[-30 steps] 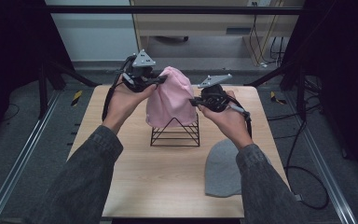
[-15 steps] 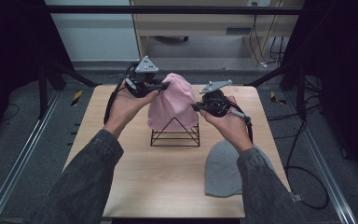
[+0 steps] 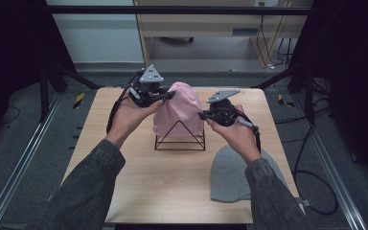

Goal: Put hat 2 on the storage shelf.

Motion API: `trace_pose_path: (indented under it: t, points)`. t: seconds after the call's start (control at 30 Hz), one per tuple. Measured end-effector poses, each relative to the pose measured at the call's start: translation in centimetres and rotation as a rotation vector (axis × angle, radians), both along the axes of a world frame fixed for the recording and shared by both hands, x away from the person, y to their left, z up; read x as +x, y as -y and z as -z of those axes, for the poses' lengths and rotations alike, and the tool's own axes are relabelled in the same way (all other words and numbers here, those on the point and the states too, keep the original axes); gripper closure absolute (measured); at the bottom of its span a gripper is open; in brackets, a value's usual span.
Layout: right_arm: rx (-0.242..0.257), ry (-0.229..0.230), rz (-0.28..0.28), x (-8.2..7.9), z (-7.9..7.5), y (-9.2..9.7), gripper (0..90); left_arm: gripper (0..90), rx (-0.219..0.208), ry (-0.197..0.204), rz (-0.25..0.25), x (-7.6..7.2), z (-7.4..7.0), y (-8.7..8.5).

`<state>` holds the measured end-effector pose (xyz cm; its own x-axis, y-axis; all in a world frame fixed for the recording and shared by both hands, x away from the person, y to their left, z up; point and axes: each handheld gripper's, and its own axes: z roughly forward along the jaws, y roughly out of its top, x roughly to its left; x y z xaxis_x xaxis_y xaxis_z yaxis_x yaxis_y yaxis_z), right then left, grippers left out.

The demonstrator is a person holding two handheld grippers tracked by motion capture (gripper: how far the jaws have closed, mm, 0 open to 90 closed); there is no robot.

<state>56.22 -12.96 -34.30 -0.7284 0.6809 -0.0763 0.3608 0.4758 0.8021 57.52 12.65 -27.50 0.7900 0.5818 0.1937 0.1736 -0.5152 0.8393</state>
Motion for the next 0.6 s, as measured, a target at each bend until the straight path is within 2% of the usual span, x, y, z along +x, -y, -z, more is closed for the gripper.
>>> trace_pose_path:
  t: [0.33,0.6]
  points:
    - [-0.01,-0.004,0.001,-0.7,0.4,0.3,86.1,77.1,0.005,-0.019,0.021,-0.4,0.8,0.1]
    - [-0.013,-0.016,0.006,-1.3,1.4,0.8,86.2,77.1,0.023,-0.033,0.034,-0.8,1.7,0.3]
